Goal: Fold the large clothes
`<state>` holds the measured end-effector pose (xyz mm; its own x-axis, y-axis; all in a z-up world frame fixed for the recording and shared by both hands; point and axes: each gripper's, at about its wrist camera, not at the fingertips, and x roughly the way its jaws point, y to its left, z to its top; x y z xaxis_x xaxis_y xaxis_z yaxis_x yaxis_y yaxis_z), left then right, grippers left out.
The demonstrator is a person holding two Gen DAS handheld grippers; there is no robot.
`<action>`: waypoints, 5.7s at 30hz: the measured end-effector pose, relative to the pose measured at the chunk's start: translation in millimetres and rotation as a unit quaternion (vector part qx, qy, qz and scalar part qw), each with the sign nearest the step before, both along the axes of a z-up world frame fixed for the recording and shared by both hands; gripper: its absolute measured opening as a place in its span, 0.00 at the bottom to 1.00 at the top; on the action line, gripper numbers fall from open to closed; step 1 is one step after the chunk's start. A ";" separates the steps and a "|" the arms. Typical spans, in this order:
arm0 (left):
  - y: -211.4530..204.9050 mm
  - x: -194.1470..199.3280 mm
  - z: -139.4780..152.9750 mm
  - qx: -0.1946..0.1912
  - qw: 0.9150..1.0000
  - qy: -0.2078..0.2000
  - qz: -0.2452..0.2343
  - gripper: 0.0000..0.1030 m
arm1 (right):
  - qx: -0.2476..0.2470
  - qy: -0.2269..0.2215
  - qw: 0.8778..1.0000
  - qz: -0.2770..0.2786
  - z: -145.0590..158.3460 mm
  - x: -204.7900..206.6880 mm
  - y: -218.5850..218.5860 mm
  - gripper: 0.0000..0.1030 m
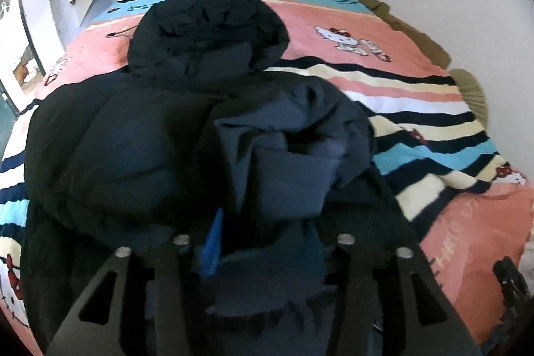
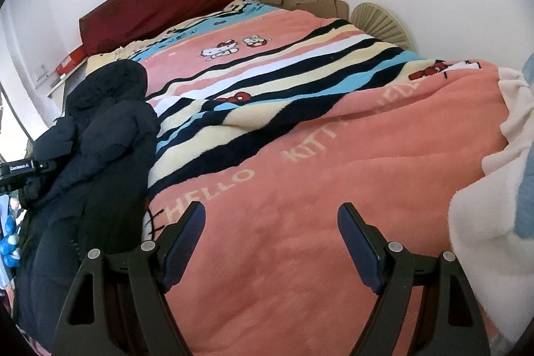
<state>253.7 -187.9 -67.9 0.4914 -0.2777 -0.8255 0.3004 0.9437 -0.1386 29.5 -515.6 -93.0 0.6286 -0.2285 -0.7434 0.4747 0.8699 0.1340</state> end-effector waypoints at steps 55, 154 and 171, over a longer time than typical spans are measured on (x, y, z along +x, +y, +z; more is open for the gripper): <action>153.5 117.0 -67.5 0.065 0.995 -0.047 0.061 0.53 | -0.097 0.044 0.947 0.304 -36.3 291.5 242.1 0.80; 223.7 168.6 21.3 -0.140 0.988 -0.060 -0.018 0.14 | 0.106 -0.126 0.893 0.418 65.0 358.0 187.3 0.11; 213.9 70.3 -15.7 -0.078 0.993 -0.071 -0.057 0.13 | 0.074 -0.035 0.915 0.396 -0.4 255.8 206.8 0.12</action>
<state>324.0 26.0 -83.5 0.5581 -0.4579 -0.6920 0.4311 0.8726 -0.2297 285.3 -308.7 -93.4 0.6005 0.4186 -0.6813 -0.3110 0.9072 0.2833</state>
